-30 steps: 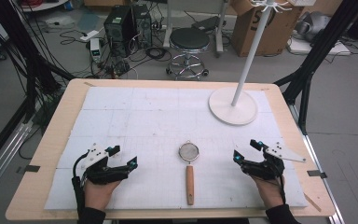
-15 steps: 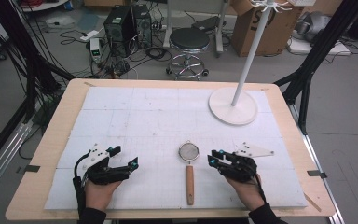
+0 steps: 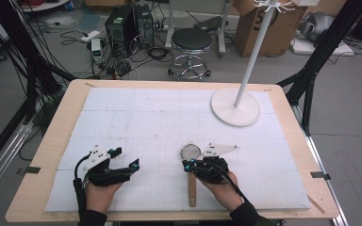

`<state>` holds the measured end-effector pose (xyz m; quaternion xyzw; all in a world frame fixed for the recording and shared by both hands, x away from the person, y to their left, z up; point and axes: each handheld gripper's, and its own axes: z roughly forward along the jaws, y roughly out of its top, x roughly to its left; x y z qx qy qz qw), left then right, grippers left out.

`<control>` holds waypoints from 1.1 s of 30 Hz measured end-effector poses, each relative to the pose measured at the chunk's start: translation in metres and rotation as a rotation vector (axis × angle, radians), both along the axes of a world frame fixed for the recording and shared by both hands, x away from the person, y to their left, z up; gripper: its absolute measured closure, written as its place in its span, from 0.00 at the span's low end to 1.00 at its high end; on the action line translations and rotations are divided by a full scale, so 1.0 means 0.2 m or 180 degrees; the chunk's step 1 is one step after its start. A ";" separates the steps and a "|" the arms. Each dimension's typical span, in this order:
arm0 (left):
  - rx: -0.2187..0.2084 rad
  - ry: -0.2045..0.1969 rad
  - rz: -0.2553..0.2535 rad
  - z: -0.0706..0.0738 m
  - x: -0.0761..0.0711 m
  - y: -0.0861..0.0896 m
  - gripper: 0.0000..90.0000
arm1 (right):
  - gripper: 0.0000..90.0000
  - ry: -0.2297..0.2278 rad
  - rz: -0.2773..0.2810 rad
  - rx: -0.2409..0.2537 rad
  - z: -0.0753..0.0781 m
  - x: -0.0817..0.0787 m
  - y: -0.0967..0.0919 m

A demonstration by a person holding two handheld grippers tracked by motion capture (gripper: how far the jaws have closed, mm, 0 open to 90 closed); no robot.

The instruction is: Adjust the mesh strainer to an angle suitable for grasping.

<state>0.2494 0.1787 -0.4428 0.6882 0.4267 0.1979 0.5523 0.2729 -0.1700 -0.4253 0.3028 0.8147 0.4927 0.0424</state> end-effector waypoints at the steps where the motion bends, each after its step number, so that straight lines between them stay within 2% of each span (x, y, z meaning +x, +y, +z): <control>1: -0.0005 0.0003 -0.0005 0.00 0.00 0.00 0.18 | 0.99 0.0026 0.0019 -0.0043 0.00 0.01 0.02; 4: -0.0009 -0.0002 0.0000 0.00 0.00 0.01 0.18 | 0.99 0.0136 0.0053 -0.0145 -0.02 0.02 0.07; 10: -0.0008 0.0009 0.0016 0.00 0.00 0.02 0.18 | 0.99 0.0398 0.0097 -0.0361 -0.07 0.03 0.10; 12: -0.0012 -0.0002 0.0013 0.00 0.00 0.02 0.18 | 0.99 0.0396 0.0068 -0.0474 -0.08 0.04 0.10; 16: 0.0008 0.0000 0.0005 0.00 0.00 0.01 0.18 | 0.99 0.0471 0.0050 -0.0569 -0.10 0.06 0.10; 21: 0.0024 0.0004 0.0003 0.00 -0.01 0.01 0.18 | 1.00 0.0474 0.0080 -0.0626 -0.09 0.07 0.09; 23: 0.0024 0.0000 0.0005 0.00 -0.01 0.01 0.18 | 1.00 0.0361 0.0038 -0.0790 -0.09 0.06 0.08; 26: 0.0010 -0.0006 0.0013 0.00 -0.01 0.01 0.18 | 1.00 0.0340 -0.0012 -0.0892 -0.08 0.06 0.06; 28: 0.0007 -0.0007 0.0017 0.00 -0.01 0.01 0.19 | 1.00 0.0276 -0.0083 -0.1014 -0.08 0.06 0.04; 33: 0.0020 -0.0002 0.0011 0.00 -0.01 0.01 0.19 | 1.00 0.0303 -0.0199 -0.0973 -0.08 0.09 -0.02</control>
